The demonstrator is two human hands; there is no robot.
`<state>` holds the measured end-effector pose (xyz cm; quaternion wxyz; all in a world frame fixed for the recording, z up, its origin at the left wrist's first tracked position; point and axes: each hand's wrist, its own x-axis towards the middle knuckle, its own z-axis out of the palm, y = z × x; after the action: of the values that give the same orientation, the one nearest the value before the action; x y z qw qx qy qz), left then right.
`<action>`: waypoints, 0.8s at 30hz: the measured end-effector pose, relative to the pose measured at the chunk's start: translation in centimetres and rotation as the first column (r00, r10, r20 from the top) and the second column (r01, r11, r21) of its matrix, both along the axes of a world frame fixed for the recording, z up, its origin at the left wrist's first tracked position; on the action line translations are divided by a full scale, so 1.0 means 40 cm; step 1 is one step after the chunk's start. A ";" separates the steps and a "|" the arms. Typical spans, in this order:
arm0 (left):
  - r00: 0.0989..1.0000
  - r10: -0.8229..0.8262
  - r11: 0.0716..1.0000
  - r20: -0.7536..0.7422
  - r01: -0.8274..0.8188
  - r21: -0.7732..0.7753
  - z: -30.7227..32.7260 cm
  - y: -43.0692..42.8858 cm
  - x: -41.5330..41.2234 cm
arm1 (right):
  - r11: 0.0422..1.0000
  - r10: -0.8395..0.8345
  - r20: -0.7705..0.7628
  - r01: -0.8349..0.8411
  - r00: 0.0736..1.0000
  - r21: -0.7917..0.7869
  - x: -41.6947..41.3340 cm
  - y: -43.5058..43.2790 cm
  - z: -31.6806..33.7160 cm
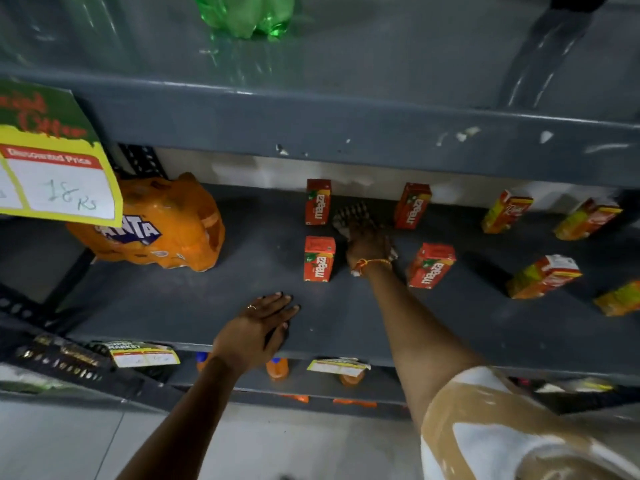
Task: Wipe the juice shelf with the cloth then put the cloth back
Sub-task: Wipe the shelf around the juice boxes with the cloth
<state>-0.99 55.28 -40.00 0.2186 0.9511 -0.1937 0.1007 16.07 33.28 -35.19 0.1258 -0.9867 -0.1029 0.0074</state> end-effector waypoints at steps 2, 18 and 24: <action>1.000 0.001 1.000 -0.010 -0.001 0.029 0.007 -0.003 -0.001 | 0.999 -0.031 -0.001 0.031 1.000 0.032 -0.050 -0.006 -0.046; 0.967 0.224 0.955 -0.124 -0.193 0.227 0.036 -0.034 -0.092 | 0.931 0.265 -0.106 -0.226 0.958 0.288 -0.506 -0.163 -0.033; 0.949 0.274 0.938 -0.154 -0.229 0.259 0.026 -0.035 -0.135 | 0.948 0.107 0.012 -0.105 0.994 0.301 -0.470 -0.212 -0.012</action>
<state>-6.40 53.89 -38.96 0.1055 0.9926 -0.0590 0.0140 -2.72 24.81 -35.66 0.2742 -0.9490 -0.1554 0.0006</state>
